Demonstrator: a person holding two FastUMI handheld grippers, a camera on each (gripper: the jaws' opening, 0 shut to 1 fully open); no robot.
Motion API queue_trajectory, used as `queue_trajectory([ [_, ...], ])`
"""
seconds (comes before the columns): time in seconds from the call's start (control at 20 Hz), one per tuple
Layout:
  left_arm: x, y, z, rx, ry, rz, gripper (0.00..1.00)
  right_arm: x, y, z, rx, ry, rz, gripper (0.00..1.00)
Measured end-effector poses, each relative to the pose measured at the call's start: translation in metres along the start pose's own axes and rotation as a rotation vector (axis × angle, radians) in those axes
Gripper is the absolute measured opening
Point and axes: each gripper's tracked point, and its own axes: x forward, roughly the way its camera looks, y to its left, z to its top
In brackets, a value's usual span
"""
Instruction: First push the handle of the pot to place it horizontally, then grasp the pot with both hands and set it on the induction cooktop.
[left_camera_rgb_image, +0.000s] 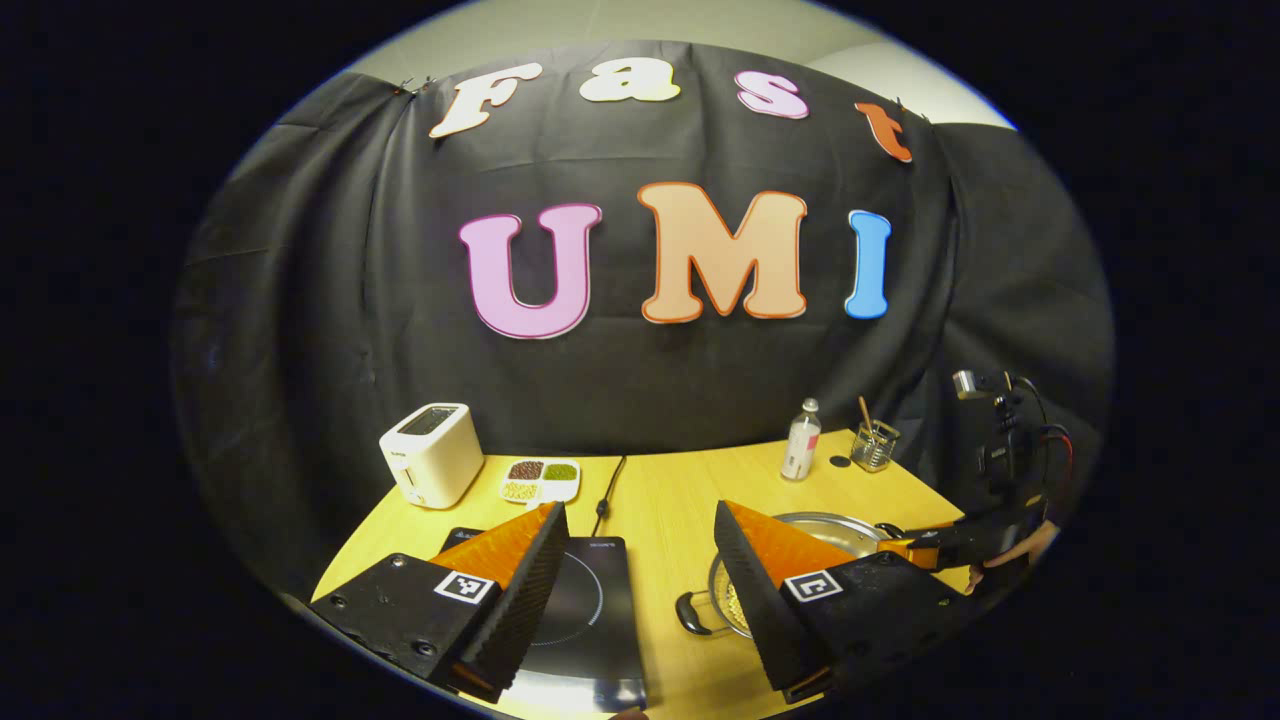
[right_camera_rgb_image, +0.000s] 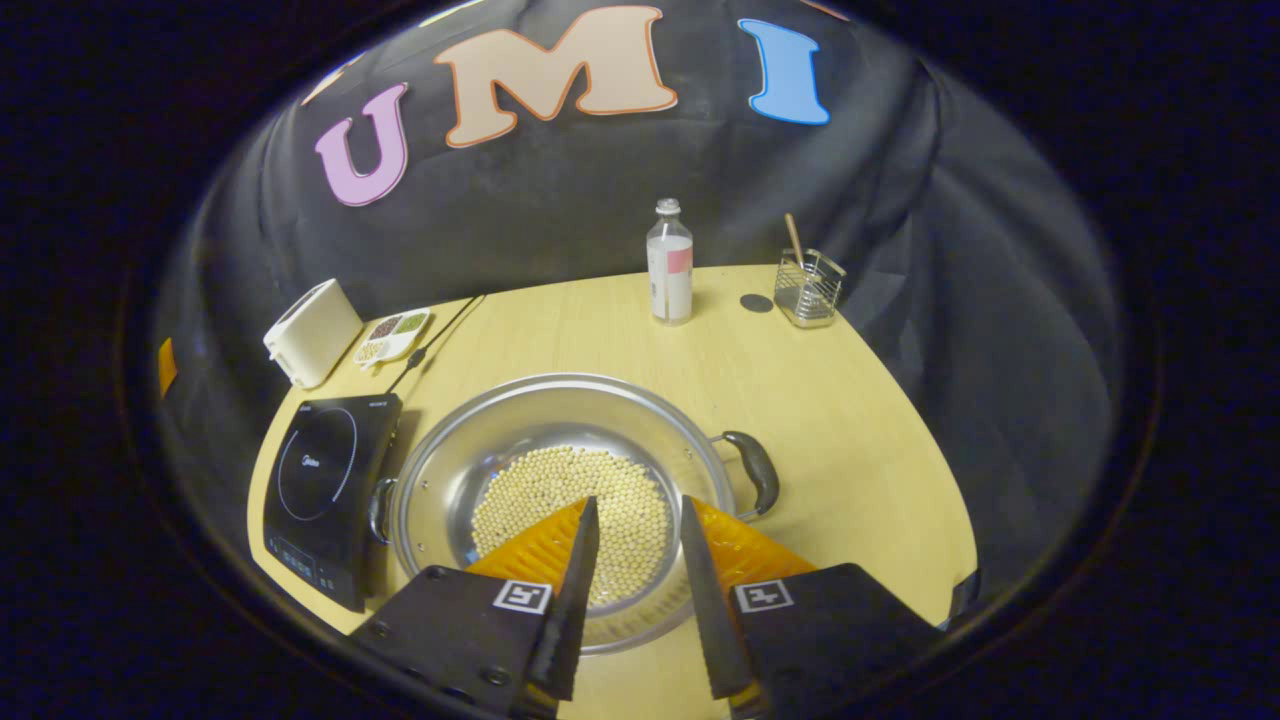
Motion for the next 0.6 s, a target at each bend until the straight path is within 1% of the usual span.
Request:
queue_trajectory([
  [0.05,0.002,-0.009,-0.009,-0.004,0.02,-0.005,0.9,0.002,-0.006,0.003,-0.013,-0.009,0.002,0.55],
  [0.15,0.009,-0.022,-0.027,-0.012,0.07,-0.011,0.9,0.01,-0.016,0.006,-0.037,-0.015,0.012,0.63],
  [0.35,0.024,-0.043,-0.067,-0.089,0.173,-0.034,0.89,0.03,-0.035,0.006,-0.09,-0.019,0.008,0.74],
  [0.45,0.036,-0.049,-0.09,-0.119,0.227,-0.033,0.91,0.042,-0.04,0.005,-0.099,-0.012,0.014,0.77],
  [0.6,0.052,-0.05,-0.121,-0.131,0.309,-0.024,0.88,0.062,-0.047,0.0,-0.104,0.01,0.02,0.77],
])
